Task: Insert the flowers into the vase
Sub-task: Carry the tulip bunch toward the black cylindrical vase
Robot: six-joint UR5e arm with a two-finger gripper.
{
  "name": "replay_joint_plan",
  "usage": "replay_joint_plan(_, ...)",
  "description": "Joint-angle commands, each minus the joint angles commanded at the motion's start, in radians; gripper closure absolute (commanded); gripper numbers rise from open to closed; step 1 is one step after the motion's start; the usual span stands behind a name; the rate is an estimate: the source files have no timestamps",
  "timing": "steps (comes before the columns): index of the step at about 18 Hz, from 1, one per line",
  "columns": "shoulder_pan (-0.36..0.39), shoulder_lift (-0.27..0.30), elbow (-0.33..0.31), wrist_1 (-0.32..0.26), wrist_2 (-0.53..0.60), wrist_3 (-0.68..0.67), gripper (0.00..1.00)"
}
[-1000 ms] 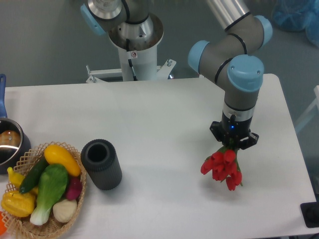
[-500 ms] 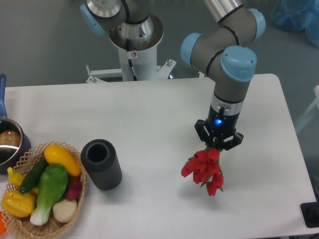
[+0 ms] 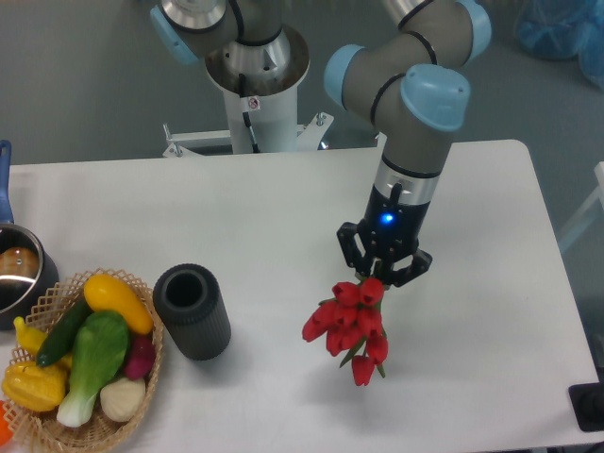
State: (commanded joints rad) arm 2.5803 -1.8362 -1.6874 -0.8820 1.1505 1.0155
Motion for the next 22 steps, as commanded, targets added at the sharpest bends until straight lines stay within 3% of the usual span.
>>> replay_joint_plan(4,-0.031,0.017,-0.003,0.002,-0.037,-0.029,0.99)
replay_joint_plan(6,-0.028,0.017,-0.003,0.002,-0.153,-0.029,0.94)
replay_joint_plan(9,-0.019,0.017,0.002,0.02,-0.303,-0.031,0.94)
replay_joint_plan(12,-0.02,0.025,0.012,0.04,-0.368,-0.025,0.94)
replay_joint_plan(15,-0.026,0.006,0.063,0.074,-0.448,-0.025,0.94)
replay_joint_plan(22,0.011,0.014,0.054,0.077,-0.681,-0.025,0.93)
